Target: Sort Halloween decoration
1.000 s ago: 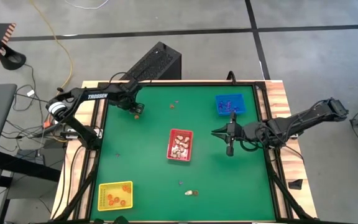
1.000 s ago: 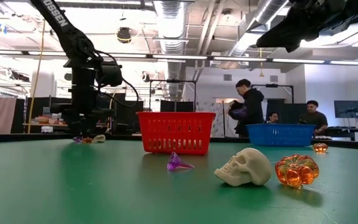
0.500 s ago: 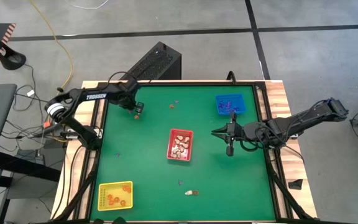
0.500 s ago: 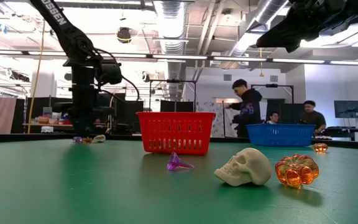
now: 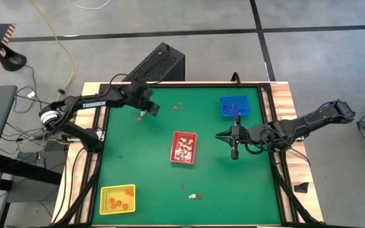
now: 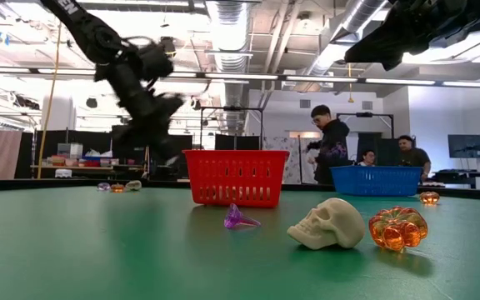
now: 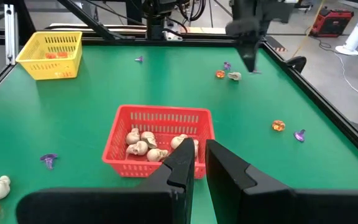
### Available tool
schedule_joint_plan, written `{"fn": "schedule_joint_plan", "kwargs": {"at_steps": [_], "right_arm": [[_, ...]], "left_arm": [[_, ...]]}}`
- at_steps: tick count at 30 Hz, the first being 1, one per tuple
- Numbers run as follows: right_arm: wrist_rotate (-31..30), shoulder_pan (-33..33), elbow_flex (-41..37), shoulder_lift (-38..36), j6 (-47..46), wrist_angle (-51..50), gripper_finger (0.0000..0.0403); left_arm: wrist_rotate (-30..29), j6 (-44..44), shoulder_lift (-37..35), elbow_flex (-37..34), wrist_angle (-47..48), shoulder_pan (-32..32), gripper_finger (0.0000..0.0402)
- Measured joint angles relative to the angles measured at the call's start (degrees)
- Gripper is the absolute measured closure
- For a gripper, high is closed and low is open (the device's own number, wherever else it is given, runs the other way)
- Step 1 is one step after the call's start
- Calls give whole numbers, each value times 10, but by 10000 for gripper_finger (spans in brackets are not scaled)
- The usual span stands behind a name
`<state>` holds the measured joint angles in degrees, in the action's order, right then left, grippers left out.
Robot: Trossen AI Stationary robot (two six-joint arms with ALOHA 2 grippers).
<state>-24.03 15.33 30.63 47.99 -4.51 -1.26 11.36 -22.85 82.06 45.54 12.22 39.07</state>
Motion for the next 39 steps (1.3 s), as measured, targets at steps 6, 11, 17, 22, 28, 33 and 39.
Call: {"fn": "schedule_joint_plan", "kwargs": {"at_steps": [6, 11, 17, 22, 28, 33, 39], "right_arm": [[0, 0, 0, 0, 0, 1, 333], [0, 0, 3, -1, 15, -5, 333], [0, 0, 26, -5, 16, -33, 333], [-7, 5, 35, -5, 16, -62, 333], [-110, 12, 35, -25, 0, -113, 333], [-145, 21, 34, -58, -38, -150, 333], [-152, 34, 34, -77, -41, -154, 333]], "left_arm": [[20, -67, 46, 5, -270, -97, 374], [36, -75, 175, 122, -331, -154, 389], [81, -36, 354, 374, -292, -182, 401], [59, -34, 485, 582, -194, -180, 401], [67, -37, 620, 778, -115, -182, 401], [63, -49, 675, 861, -37, -177, 401], [60, -17, 677, 868, -17, -177, 376]]}}
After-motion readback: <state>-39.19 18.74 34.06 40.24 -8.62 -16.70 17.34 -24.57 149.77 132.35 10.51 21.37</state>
